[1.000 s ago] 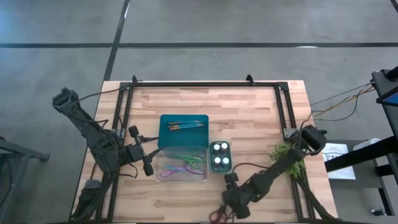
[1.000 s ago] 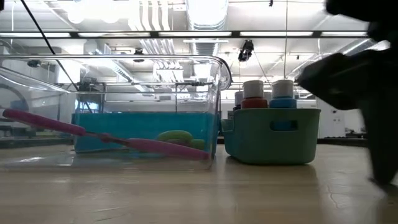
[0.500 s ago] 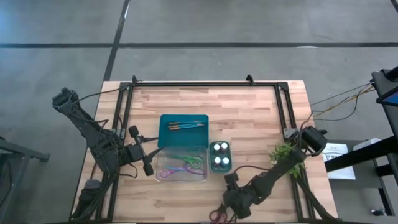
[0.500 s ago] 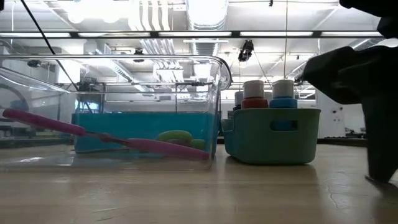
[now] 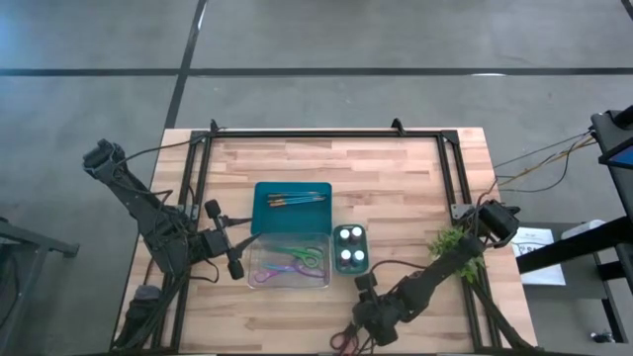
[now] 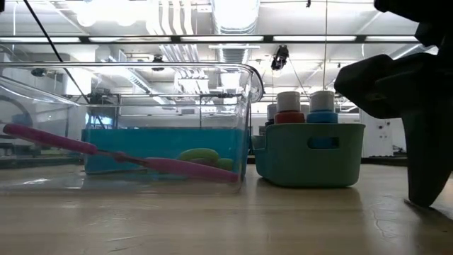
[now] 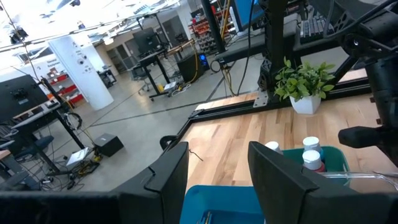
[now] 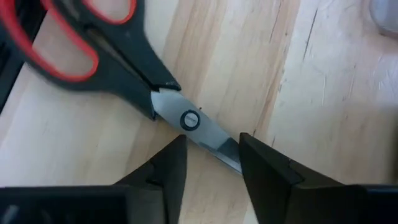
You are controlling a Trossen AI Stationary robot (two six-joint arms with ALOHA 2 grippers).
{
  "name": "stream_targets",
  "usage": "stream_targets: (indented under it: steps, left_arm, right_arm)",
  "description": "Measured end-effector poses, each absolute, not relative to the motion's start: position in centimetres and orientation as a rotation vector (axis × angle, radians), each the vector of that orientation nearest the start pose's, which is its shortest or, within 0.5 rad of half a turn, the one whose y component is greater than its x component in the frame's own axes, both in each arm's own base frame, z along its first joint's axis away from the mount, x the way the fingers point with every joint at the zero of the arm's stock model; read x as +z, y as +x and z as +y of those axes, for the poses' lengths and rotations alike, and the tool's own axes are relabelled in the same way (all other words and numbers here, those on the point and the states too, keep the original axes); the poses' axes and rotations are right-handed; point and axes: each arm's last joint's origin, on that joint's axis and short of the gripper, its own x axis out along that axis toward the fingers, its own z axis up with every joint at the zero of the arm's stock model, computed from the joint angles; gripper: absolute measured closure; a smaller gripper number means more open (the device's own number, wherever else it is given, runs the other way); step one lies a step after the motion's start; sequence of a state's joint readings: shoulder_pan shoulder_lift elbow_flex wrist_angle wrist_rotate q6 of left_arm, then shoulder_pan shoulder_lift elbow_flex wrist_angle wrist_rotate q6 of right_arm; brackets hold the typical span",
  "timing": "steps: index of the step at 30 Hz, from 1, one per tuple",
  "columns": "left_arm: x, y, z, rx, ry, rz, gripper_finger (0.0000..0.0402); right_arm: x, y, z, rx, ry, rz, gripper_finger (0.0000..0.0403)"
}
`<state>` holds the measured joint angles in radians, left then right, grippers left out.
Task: Pick & Place Paint Supplies
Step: Put the black scissors into the transparent bin
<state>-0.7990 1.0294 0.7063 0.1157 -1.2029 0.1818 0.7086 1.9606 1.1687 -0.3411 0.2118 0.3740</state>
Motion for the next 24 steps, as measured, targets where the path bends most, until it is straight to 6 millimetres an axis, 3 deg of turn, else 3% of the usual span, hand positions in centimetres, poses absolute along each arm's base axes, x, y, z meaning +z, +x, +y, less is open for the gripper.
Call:
stream_targets:
  steps: [13, 24]
  left_arm:
    - [29.28, 16.7, -13.3, 0.392, 0.355, 0.149, 0.0229]
    - [29.27, 16.71, -13.3, 0.391, 0.355, 0.149, 0.0229]
  right_arm:
    - [12.93, 28.68, 24.38, 0.25, -0.132, 1.086, 0.0382]
    - [13.02, 28.25, 24.81, 0.268, -0.175, 1.074, 0.0394]
